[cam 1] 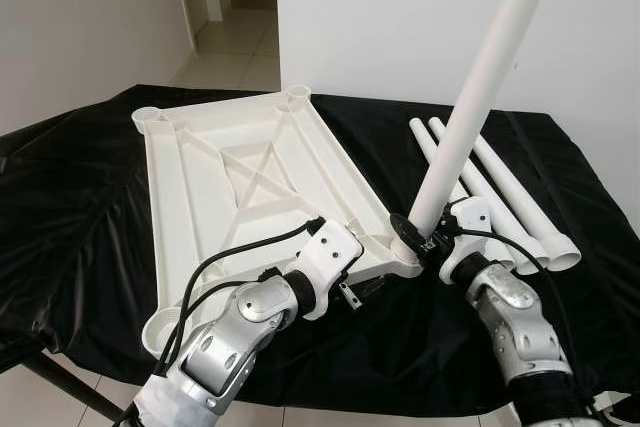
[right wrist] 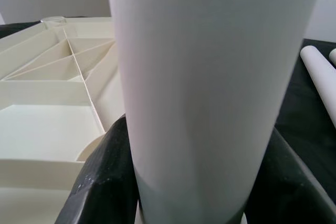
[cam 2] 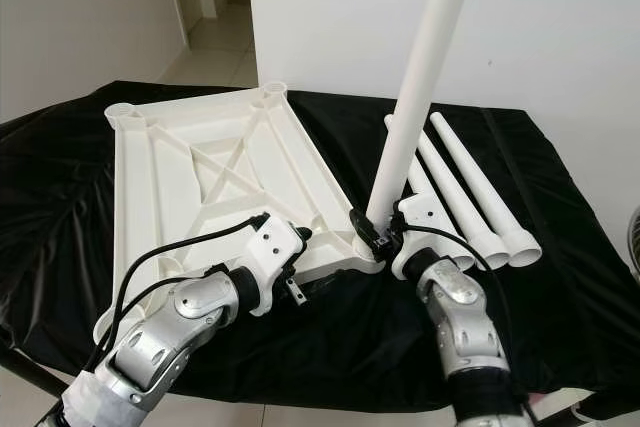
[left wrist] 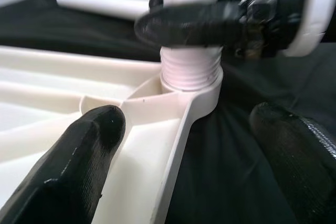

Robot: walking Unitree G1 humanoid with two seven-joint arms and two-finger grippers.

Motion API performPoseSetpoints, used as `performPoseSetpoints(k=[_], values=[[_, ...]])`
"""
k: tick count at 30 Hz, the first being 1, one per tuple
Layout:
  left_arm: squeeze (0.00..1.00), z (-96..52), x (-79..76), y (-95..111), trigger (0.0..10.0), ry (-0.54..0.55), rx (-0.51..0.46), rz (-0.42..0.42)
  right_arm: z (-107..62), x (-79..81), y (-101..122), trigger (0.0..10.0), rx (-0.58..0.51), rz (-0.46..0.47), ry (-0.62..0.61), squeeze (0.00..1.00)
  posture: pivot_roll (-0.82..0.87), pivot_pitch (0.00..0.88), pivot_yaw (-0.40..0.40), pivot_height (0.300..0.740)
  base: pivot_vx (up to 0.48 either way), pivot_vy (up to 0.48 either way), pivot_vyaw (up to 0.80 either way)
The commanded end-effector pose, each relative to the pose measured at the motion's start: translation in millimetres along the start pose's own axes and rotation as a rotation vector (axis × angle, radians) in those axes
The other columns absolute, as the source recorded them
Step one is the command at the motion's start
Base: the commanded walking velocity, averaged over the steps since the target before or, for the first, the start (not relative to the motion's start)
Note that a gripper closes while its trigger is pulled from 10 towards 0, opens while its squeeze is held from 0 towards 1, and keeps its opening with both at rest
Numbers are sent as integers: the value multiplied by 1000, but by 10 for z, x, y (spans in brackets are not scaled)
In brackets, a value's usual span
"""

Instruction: Building children table

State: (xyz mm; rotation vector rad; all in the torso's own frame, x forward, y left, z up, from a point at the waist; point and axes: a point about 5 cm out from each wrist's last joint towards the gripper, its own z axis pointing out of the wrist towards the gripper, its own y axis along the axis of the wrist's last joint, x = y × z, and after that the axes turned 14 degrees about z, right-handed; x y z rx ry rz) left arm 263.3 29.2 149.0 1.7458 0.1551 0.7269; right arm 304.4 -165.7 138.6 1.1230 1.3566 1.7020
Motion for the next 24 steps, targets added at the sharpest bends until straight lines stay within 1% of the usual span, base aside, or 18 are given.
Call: performPoseSetpoints(k=[1, 2, 4, 5, 6, 9, 12, 13, 14, 16, 17, 18, 21, 22, 24], values=[[0, -14, 2, -67, 10000, -9, 8, -9, -26, 53, -175, 0, 34, 75, -97, 0, -9, 17, 23, 740, 0, 0, 0], [0, -15, 5, -87, 10000, -9, 11, -6, -32, 57, -178, 0, 10, 80, -152, 0, -9, 17, 23, 740, 0, 0, 0], [0, -15, 5, -87, 10000, -9, 11, -6, -32, 57, -178, 0, 10, 80, -152, 0, -9, 17, 23, 740, 0, 0, 0], [0, -17, 5, -100, 10000, -10, 13, -5, -37, 56, -177, 0, -5, 79, -185, 0, -10, 15, 25, 740, 0, 0, 0], [0, -17, 5, -100, 10000, -10, 13, -5, -37, 56, -177, 0, -5, 79, -185, 0, -10, 15, 25, 740, 0, 0, 0], [0, 3, 23, -175, 10000, -5, 30, 11, -79, 66, -231, 0, -37, 88, -352, 0, -15, 0, 32, 740, 0, 0, 0], [0, 10, 25, -189, 10000, -5, 32, 14, -89, 88, -258, 0, -39, 101, -384, 0, -11, 0, 30, 740, 0, 0, 0], [0, 14, 28, -188, 10000, -5, 26, 21, -88, 157, -286, 0, -42, 103, -398, 0, -11, 0, 28, 740, 0, 0, 0], [0, 21, 36, -189, 10000, -3, 18, 10, -88, 232, -322, 0, -44, 120, -425, 0, -12, 0, 29, 740, 0, 0, 0], [0, 21, 36, -189, 10000, -3, 18, 10, -88, 232, -322, 0, -44, 120, -425, 0, -12, 0, 29, 740, 0, 0, 0], [0, 26, 43, -191, 10000, -2, 12, 0, -84, 292, -346, 0, -44, 132, -433, 0, -13, 0, 29, 740, 0, 0, 0], [0, 34, 53, -199, 10000, 3, 8, -1, -69, 331, -336, 0, -50, 123, -426, 0, -19, 0, 32, 740, 0, 0, 0], [0, 39, 60, -205, 10000, 8, 6, 3, -62, 329, -314, 0, -55, 97, -427, 0, -21, 0, 33, 740, 0, 0, 0], [0, 45, 62, -207, 10000, 5, 5, 9, -56, 302, -298, 10000, -55, 87, -427, 0, -22, 0, 33, 740, 0, 0, 0], [0, 59, 73, -200, 10000, 1, -3, 15, -44, 246, -276, 10000, -59, 88, -412, 0, -25, 0, 33, 740, 0, 0, 0]])
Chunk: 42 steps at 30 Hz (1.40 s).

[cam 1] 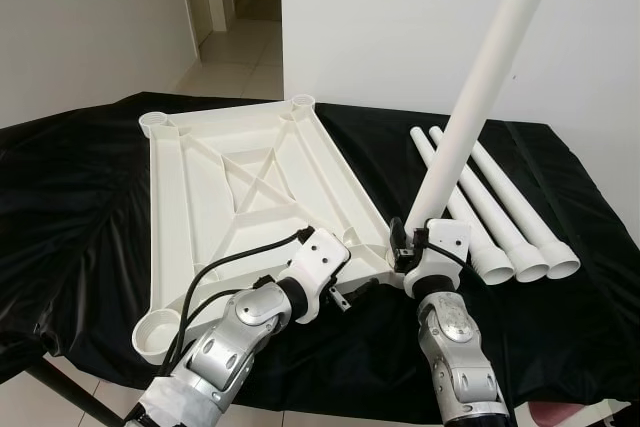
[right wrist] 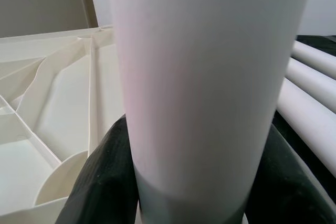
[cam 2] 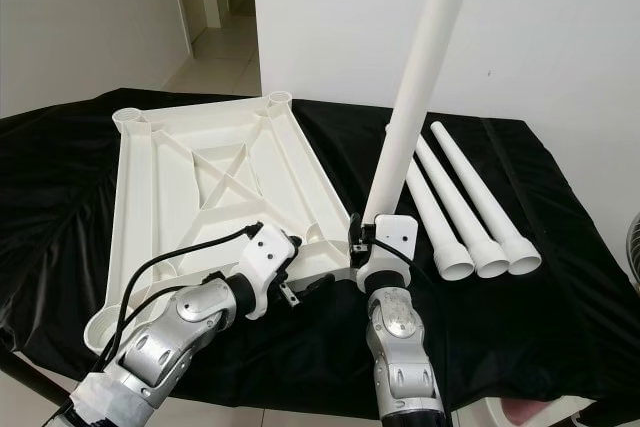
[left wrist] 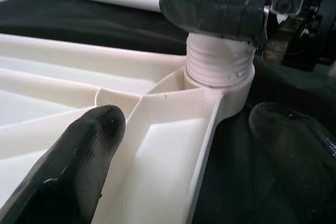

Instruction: Building children table

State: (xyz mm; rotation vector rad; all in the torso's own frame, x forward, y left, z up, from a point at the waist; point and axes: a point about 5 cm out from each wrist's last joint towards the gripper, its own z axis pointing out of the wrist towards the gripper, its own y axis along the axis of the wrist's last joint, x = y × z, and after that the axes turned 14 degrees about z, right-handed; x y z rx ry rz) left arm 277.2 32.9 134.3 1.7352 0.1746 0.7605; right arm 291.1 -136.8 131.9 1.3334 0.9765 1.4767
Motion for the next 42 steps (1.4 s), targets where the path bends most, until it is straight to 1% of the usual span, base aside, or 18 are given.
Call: performPoseSetpoints(k=[1, 2, 3, 8, 10, 13, 14, 15, 16, 17, 18, 21, 26, 27, 28, 29, 38, 42], values=[[0, -4, 2, -18, 10000, -33, -4, 11, -23, -68, -139, 10000, 74, 30, -26, 0, -25, 0, 33, 740, 0, 0, 0], [0, 4, 12, -11, 10000, -32, -9, 6, -8, -89, -125, 10000, 71, 38, -14, 0, -27, 0, 34, 740, 0, 0, 0], [0, 8, 25, -3, 10000, -33, -13, 5, 18, -109, -94, 10000, 64, 29, 26, 1000, -30, 0, 37, 740, 0, 0, 0], [0, 10, 39, 1, 10000, -39, -19, 9, 83, -170, -14, 10000, 69, 6, 131, 1000, -35, 0, 37, 740, 0, 0, 0], [0, 1, 27, 5, 10000, -57, -35, 9, 149, -246, 19, 10000, 115, -60, 223, 1000, -38, 0, 38, 740, 0, 0, 0], [0, 4, 21, 1, 10000, -66, -38, 10, 170, -239, 31, 10000, 156, -85, 341, 1000, -38, 0, 38, 740, 0, 0, 0], [0, 7, 20, 0, 10000, -67, -38, 10, 166, -214, 32, 10000, 171, -95, 396, 106, -38, 0, 38, 740, 0, 0, 0], [0, 7, 20, 0, 10000, -67, -38, 10, 166, -214, 32, 10000, 171, -95, 396, 106, -38, 0, 38, 740, 0, 0, 0], [0, 11, 17, 3, 10000, -73, -40, 5, 168, -185, 44, 10000, 179, -99, 451, 0, -41, 0, 39, 740, 0, 0, 0], [0, 11, 17, 3, 10000, -73, -40, 5, 168, -185, 44, 10000, 179, -99, 451, 0, -41, 0, 39, 740, 0, 0, 0], [0, 18, 13, 10, 10000, -79, -45, 9, 172, -157, 58, 10000, 185, -112, 513, 0, -39, 0, 37, 740, 0, 0, 0], [0, 26, 2, 17, 10000, -91, -50, 9, 198, -147, 66, 10000, 204, -116, 585, 0, -39, 0, 36, 740, 0, 0, 0], [0, 30, -15, 29, 10000, -97, -55, 10, 212, -143, 82, 10000, 203, -168, 664, 0, -35, 0, 34, 740, 0, 0, 0], [0, 29, -21, 32, 10000, -99, -58, 10, 218, -167, 81, 9412, 211, -158, 676, 0, -34, 0, 34, 740, 0, 0, 0], [0, 26, -28, 35, 10000, -100, -59, 9, 220, -191, 79, 2157, 216, -157, 681, 0, -32, 0, 34, 740, 0, 0, 0], [0, 23, -36, 34, 10000, -104, -59, 7, 218, -211, 75, 0, 221, -155, 684, 0, -32, 0, 34, 740, 0, 0, 0], [0, -9, -110, 36, 10000, -125, -57, -2, 170, -300, 53, 0, 242, -141, 692, 0, -28, 0, 33, 740, 0, 0, 0], [0, -25, -146, 46, 10000, -132, -58, -10, 134, -346, 27, 0, 244, -137, 648, 0, -33, 0, 27, 740, 0, 0, 0]])
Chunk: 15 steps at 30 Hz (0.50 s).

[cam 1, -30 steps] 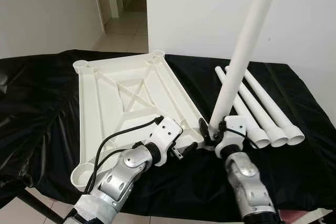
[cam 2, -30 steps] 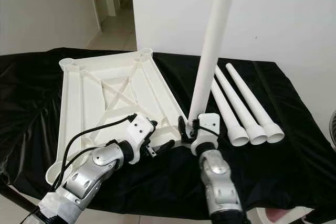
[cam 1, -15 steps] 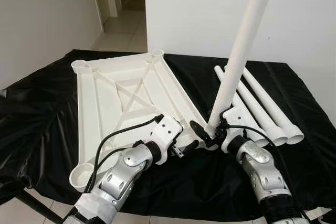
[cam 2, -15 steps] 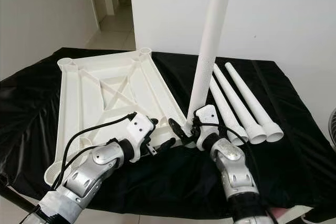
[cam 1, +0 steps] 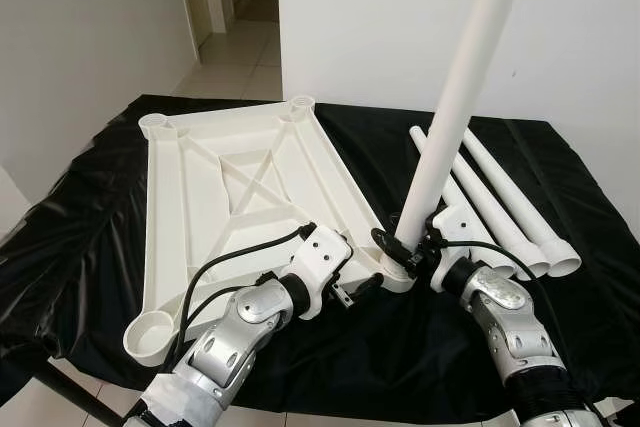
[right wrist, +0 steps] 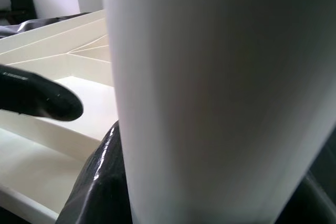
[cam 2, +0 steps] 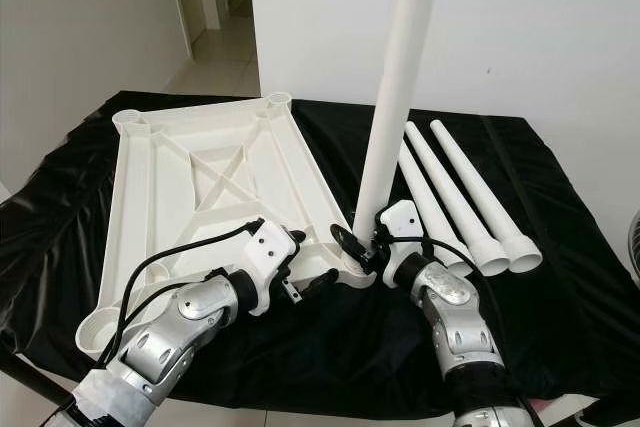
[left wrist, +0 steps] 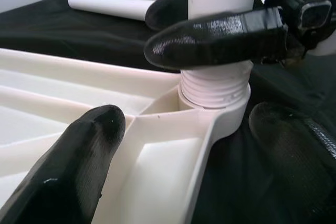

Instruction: Building children table

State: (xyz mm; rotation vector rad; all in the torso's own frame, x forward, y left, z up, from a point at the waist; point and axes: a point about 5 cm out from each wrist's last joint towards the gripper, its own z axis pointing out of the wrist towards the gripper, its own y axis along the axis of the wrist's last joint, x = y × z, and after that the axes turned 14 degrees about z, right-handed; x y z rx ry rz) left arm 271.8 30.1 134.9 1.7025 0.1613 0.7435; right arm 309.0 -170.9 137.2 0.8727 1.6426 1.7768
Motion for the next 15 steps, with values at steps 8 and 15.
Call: performPoseSetpoints(k=[8, 15], values=[[0, -38, -111, 15, 10000, -114, -19, -19, -23, 62, -194, 0, -6, 89, -286, 0, -32, 1, 13, 740, 0, 0, 0], [0, -54, -106, 16, 10000, -100, -15, -31, 46, 207, -250, 0, -73, 185, -548, 0, -30, 8, 12, 740, 0, 0, 0]])
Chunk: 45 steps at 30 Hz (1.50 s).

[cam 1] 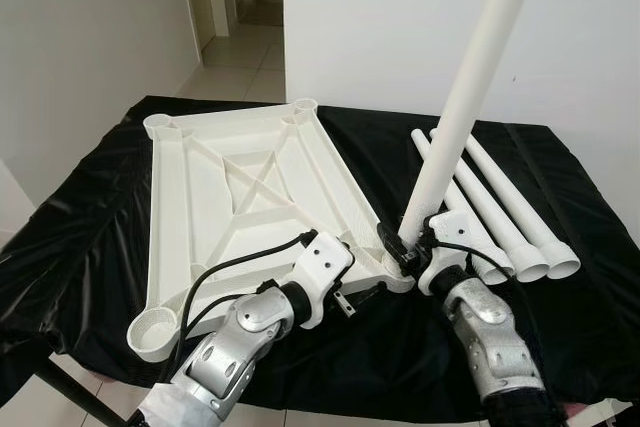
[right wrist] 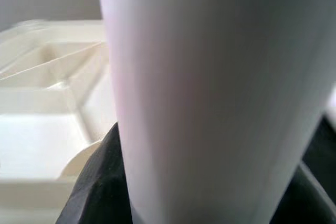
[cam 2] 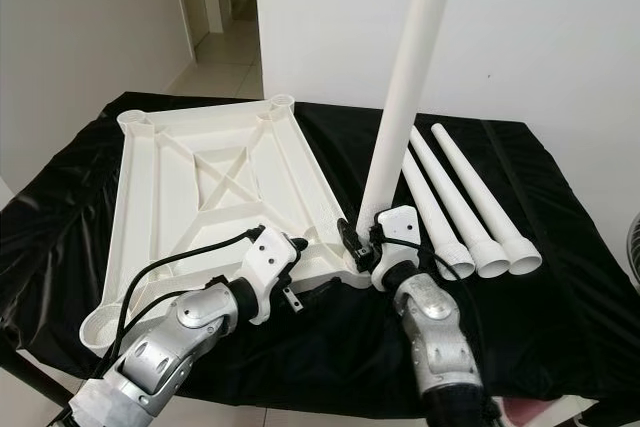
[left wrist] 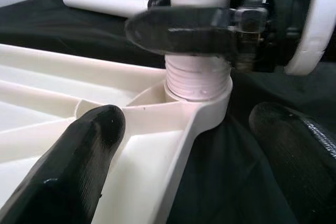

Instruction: Building children table

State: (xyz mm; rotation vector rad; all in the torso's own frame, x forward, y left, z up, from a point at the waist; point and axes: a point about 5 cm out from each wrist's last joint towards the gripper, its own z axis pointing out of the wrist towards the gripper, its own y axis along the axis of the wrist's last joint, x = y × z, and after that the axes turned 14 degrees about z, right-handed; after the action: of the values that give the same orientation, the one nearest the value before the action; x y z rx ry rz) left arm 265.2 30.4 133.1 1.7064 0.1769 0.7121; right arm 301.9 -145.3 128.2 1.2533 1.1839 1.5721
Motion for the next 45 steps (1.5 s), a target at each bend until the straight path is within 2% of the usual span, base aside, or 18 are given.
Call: performPoseSetpoints(k=[1, 3, 6, 9, 13, 14, 19, 20, 23, 24, 25, 30, 31, 32, 33, 36, 38, 45], values=[[0, -18, -47, 16, 10000, -84, -18, -5, -49, -44, -134, 0, 52, 30, -111, 0, -29, 9, 12, 740, 0, 0, 0], [0, -21, -44, 19, 10000, -82, -18, -7, -35, 71, -165, 0, 53, 95, -122, 0, -25, 11, 10, 740, 0, 0, 0], [0, -23, -43, 22, 10000, -81, -17, -8, -30, 122, -167, 0, 55, 123, -121, 0, -25, 11, 10, 740, 0, 0, 0], [0, -25, -38, 28, 10000, -73, -15, -16, -18, 311, -131, 0, 29, 156, -114, 0, -23, 15, 16, 740, 0, 0, 0], [0, -28, -47, 32, 10000, -73, -16, -21, -25, 278, -114, 0, 22, 140, -130, 0, -24, 14, 19, 740, 0, 0, 0], [0, -33, -47, 33, 10000, -73, -15, -21, -20, 247, -97, 10000, 29, 126, -113, 0, -24, 14, 19, 740, 0, 0, 0], [0, -31, -29, 36, 10000, -69, -12, -19, -4, 176, -22, 10000, 23, 82, -46, 0, -29, 13, 28, 740, 0, 0, 0], [0, -31, -18, 39, 10000, -68, -12, -19, -3, 142, 19, 10000, 19, 64, 2, 1000, -31, 13, 31, 740, 0, 0, 0], [0, -34, -9, 41, 10000, -67, -12, -18, 0, 98, 62, 10000, 21, 45, 53, 1000, -30, 14, 31, 740, 0, 0, 0], [0, -43, 2, 41, 10000, -68, -9, -15, -1, 46, 128, 10000, 27, 10, 137, 1000, -29, 14, 30, 740, 0, 0, 0], [0, -46, 7, 41, 10000, -67, -8, -15, -1, 39, 141, 10000, 36, -10, 171, 1000, -28, 13, 30, 740, 0, 0, 0], [0, -49, 10, 43, 10000, -65, -8, -17, -3, 39, 150, 10000, 48, -38, 214, 1000, -27, 14, 30, 740, 0, 0, 0], [0, -51, 10, 46, 10000, -64, -7, -17, -11, 51, 141, 10000, 74, -41, 270, 208, -23, 12, 29, 740, 0, 0, 0], [0, -51, 10, 46, 10000, -64, -7, -17, -11, 51, 141, 10000, 74, -41, 270, 208, -23, 12, 29, 740, 0, 0, 0], [0, -55, 7, 49, 10000, -62, -7, -19, -19, 50, 145, 10000, 100, -60, 348, 0, -22, 13, 29, 740, 0, 0, 0], [0, -56, 7, 49, 10000, -61, -6, -20, -23, 44, 148, 10000, 120, -71, 405, 0, -23, 12, 30, 740, 0, 0, 0], [0, -56, 7, 50, 10000, -62, -6, -22, -18, 25, 143, 10000, 183, -83, 518, 0, -24, 10, 30, 740, 0, 0, 0], [0, -44, 9, 67, 10000, -68, -9, -15, 50, -52, 88, 10000, 261, -158, 585, 0, -18, 6, 27, 740, 0, 0, 0]])
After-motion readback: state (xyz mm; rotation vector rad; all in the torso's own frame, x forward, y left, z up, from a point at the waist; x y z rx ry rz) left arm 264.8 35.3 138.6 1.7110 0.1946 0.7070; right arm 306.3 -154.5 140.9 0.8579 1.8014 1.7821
